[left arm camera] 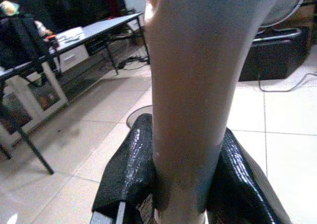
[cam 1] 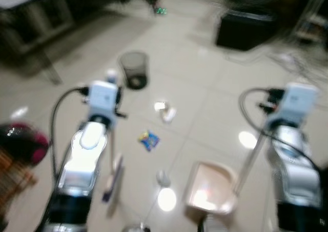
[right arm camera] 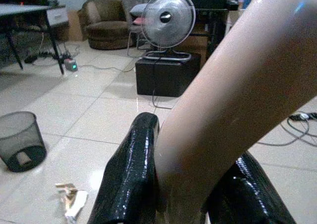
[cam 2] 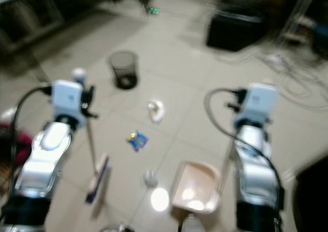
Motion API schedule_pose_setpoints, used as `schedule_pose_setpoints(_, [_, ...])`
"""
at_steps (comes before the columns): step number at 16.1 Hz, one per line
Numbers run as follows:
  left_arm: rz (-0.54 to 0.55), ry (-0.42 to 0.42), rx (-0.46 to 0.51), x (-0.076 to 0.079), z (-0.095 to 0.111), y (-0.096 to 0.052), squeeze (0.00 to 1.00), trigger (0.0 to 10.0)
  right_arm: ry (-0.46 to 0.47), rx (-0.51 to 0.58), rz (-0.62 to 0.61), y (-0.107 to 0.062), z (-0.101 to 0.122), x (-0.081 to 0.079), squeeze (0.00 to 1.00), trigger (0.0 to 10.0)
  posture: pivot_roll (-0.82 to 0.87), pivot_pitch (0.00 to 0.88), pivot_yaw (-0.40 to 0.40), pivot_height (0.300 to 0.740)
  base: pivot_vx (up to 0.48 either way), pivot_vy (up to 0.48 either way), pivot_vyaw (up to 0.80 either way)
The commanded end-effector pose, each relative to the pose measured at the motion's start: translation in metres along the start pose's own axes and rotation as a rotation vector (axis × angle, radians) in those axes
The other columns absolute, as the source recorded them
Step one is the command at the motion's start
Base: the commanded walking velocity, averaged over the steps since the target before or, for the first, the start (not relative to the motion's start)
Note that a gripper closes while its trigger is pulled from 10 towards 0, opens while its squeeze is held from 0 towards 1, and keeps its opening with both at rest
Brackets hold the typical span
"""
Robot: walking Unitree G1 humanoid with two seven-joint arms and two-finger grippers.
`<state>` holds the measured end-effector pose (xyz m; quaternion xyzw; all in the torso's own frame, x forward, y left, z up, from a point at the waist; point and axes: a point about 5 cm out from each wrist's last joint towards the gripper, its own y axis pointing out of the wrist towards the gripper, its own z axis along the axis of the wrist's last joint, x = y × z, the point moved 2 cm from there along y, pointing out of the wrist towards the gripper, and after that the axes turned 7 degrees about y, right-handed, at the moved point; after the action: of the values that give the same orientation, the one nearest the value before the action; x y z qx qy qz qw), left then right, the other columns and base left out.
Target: Sweep floor
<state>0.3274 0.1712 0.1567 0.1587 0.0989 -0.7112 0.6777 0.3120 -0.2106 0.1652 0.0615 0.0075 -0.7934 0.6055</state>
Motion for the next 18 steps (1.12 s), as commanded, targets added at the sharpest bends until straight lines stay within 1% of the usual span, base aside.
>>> schedule_pose_setpoints(1, [-0.003,0.013,0.031,0.002,0.0069,0.002,0.0,10.0,-0.002,0.028,-0.012,0.0031,0.007,0.0034,0.0,10.0,-0.09,0.089,0.072,0.74,0.0,0.424,-0.8])
schedule_pose_setpoints(6, [0.001,0.008,0.026,0.0031,0.0037,-0.0002,0.0,10.0,-0.006,0.029,-0.003,0.0025,0.0071,0.0021,0.0,10.0,-0.09,0.089,0.063,0.74,0.0,0.422,-0.8])
schedule_pose_setpoints(8, [0.021,0.027,0.055,0.0021,0.0074,-0.0011,0.0,10.0,-0.007,0.03,-0.001,0.0027,0.007,0.0027,0.0,10.0,-0.09,0.088,0.06,0.74,0.0,0.0,-0.8])
schedule_pose_setpoints(9, [0.031,0.058,0.069,0.0018,0.0098,-0.0013,0.0,10.0,-0.028,0.042,0.006,0.0035,0.009,0.0012,0.0,10.0,-0.09,0.087,0.058,0.74,0.0,-0.48,0.0])
schedule_pose_setpoints(11, [0.031,0.051,0.063,0.003,0.0088,-0.0013,0.0,10.0,-0.051,0.057,0.009,0.0038,0.0113,0.0001,0.0,10.0,-0.09,0.086,0.058,0.74,0.0,-0.48,0.0])
schedule_pose_setpoints(14, [0.045,0.011,0.045,0.0027,0.0062,-0.0005,0.0,10.0,-0.087,0.056,-0.004,0.0054,0.0115,0.0023,0.0,10.0,-0.09,0.084,0.059,0.74,0.0,0.0,0.0])
schedule_pose_setpoints(18, [0.037,0.016,0.051,0.0041,0.0059,0.0008,0.0,10.0,-0.107,0.063,0.006,0.0069,0.0107,-0.0017,0.0,10.0,-0.09,0.087,0.056,0.74,0.0,0.0,0.0])
